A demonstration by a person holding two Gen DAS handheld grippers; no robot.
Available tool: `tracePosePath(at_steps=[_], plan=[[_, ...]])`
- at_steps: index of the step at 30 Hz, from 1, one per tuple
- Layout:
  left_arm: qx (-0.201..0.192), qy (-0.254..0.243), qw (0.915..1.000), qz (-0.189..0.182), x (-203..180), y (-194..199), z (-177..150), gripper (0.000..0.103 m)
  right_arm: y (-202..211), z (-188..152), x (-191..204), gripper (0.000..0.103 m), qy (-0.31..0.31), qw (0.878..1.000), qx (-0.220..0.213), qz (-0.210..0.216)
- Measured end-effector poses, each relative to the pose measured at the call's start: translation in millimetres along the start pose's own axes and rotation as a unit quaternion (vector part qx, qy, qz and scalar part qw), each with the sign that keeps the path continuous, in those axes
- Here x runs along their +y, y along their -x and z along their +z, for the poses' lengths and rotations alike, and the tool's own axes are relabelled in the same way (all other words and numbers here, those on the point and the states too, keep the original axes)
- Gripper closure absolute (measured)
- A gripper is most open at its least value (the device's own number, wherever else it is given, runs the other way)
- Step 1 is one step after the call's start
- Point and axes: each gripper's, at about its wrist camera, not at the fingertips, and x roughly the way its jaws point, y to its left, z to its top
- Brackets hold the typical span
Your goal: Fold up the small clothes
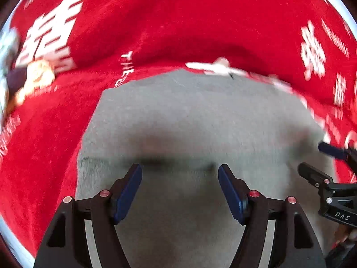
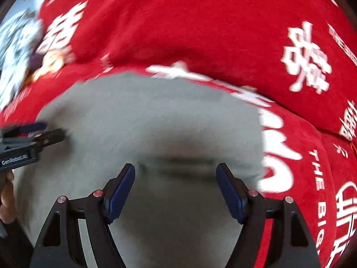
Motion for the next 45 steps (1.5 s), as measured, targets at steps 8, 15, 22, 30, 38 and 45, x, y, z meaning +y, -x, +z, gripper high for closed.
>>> tracePosePath(at_steps=[8,15,22,30,38,45], plan=[[0.003,0.019,0.9998,0.002,41.0,14.3,-46.9,0.009,19.5,-62.3,-31.5,0.023,-0.039,0.999,-0.002,-0.011],[-0.003,0.006,0.9997,0.025,34.9,52.3,-77.6,0.009,67.9,-107.2,-38.3,0.022,-0.050,0.997,-0.016,-0.052],[-0.010,-0.098,0.9951,0.004,-48.8,62.3,-120.3,0.009,76.3,-133.0,46.5,0.022,0.061,0.998,-0.032,0.010],[0.017,-0.017,0.9997,-0.003,9.0,65.4,-154.2,0.000,85.8,-178.8,17.6,0.020,0.053,0.998,-0.029,-0.023],[0.007,0.028,0.9995,0.015,33.7,84.9,-168.1,0.000,97.3,-196.5,-5.6,0.017,0.009,0.998,-0.003,-0.061],[0.038,0.144,0.9868,-0.064,100.2,75.4,-187.1,0.000,107.4,-213.3,-37.1,0.017,-0.085,0.996,0.006,-0.021]])
